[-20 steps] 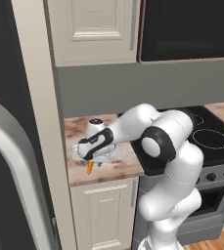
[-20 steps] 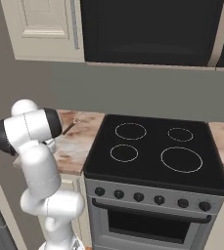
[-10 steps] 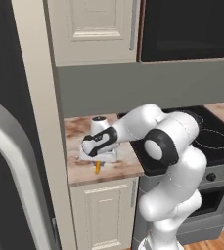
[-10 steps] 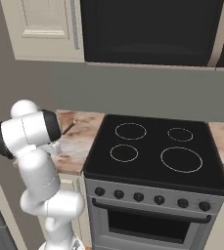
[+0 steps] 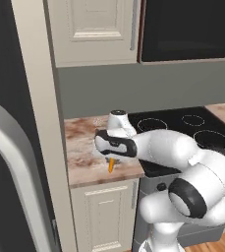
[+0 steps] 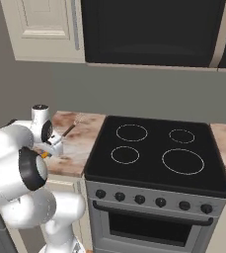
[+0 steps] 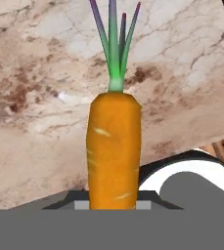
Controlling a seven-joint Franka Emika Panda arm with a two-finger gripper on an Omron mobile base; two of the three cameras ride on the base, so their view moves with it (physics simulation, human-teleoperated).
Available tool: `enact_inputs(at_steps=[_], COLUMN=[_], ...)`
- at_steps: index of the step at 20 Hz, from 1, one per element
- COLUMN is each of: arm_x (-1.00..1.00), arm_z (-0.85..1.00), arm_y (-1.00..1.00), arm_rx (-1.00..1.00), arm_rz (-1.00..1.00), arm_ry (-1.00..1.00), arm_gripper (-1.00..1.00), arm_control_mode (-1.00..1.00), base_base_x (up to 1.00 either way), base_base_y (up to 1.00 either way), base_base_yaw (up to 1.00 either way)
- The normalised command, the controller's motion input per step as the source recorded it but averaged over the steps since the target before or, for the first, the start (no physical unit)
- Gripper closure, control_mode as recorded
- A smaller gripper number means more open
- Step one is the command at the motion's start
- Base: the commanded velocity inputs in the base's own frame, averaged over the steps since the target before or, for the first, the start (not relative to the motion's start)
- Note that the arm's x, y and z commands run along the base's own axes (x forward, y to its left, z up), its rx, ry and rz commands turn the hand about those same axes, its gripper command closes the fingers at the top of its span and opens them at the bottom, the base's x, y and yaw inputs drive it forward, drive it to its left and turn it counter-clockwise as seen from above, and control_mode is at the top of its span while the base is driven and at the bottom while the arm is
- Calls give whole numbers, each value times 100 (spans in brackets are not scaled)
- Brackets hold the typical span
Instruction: Place the garlic and carrot inside the fridge drawer. Close the drawer after placing the vegetables.
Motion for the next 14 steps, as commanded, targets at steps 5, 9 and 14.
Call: enact_inputs(at_steps=[5,9,14], arm_x=[-96,-98,-76], arm_z=[100,100,98], arm_y=[-19,-53,-90], arm_rx=[0,0,0], arm_rz=[0,0,0], arm_ry=[-24,-15,-8], arm_gripper=[100,100,100], arm_control_mode=[-100,-100,-100], base_base_x=[0,0,0], base_base_y=[0,0,0], base_base_yaw=[0,0,0])
